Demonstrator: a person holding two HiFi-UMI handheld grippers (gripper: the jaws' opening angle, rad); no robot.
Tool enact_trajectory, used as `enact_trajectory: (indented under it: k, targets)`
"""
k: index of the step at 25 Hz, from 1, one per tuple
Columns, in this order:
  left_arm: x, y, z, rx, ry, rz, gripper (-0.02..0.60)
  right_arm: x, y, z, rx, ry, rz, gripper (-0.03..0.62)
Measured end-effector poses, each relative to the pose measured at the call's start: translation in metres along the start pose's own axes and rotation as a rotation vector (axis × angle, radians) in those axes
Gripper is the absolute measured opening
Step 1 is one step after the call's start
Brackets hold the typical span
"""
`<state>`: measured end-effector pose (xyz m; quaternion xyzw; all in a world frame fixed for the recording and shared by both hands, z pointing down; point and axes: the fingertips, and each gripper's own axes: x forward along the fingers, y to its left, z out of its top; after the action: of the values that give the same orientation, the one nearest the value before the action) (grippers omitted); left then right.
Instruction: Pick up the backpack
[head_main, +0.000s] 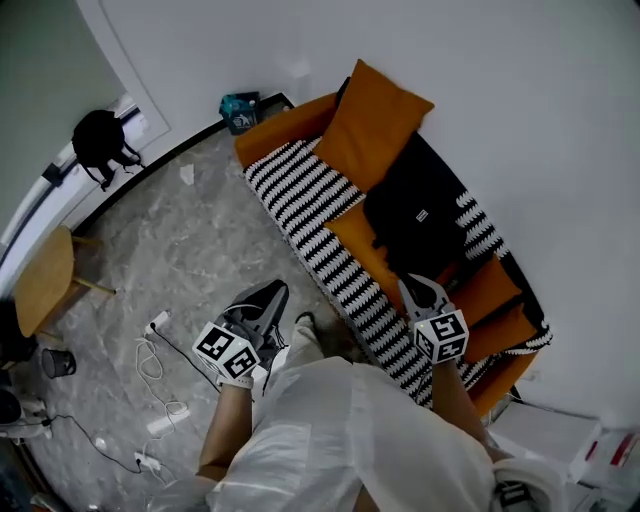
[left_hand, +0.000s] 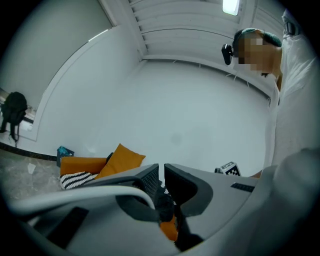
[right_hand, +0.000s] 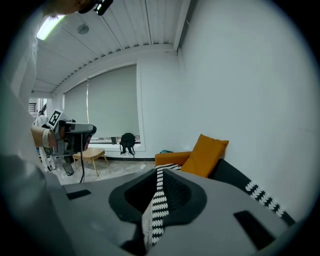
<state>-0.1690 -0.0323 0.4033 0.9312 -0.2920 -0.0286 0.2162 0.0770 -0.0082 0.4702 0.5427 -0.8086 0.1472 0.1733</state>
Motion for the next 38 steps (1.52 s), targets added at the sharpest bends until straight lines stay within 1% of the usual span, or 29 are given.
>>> enact_trajectory:
  k: [5,6,7,8,12,15,18,22,27,31,34,38]
  targets:
    - [0.026,0.052,0.021,0.007,0.024,-0.056,0.048,0.049,-0.006,0.023,0.008,0.005,-0.038,0.026]
    - [0.031,0.061,0.024,0.012,0.033,-0.065,0.048,0.058,-0.008,0.024,0.011,0.010,-0.047,0.042]
    - [0.036,0.069,0.026,0.016,0.042,-0.073,0.048,0.065,-0.009,0.024,0.011,0.016,-0.056,0.084]
    - [0.041,0.077,0.028,0.019,0.050,-0.081,0.048,0.073,-0.010,0.024,0.012,0.022,-0.065,0.095]
    - [0.060,0.100,0.031,0.024,0.088,-0.118,0.048,0.101,-0.016,0.020,0.017,0.051,-0.093,0.100]
    - [0.074,0.113,0.029,0.016,0.108,-0.135,0.048,0.124,-0.023,0.013,0.008,0.097,-0.088,0.104]
    - [0.090,0.124,0.026,-0.012,0.118,-0.148,0.048,0.146,-0.037,0.004,0.021,0.141,-0.080,0.116]
    - [0.120,0.138,0.021,-0.050,0.134,-0.149,0.048,0.179,-0.067,-0.009,0.069,0.174,-0.078,0.129]
    - [0.169,0.154,0.017,-0.040,0.175,-0.143,0.048,0.227,-0.117,-0.026,0.141,0.196,-0.104,0.138]
    - [0.211,0.172,0.002,-0.047,0.222,-0.142,0.048,0.268,-0.151,-0.043,0.167,0.230,-0.118,0.138]
    - [0.245,0.185,-0.009,-0.053,0.244,-0.149,0.048,0.297,-0.177,-0.061,0.221,0.257,-0.134,0.138]
    - [0.287,0.202,-0.024,-0.070,0.262,-0.150,0.048,0.331,-0.207,-0.087,0.270,0.291,-0.177,0.140]
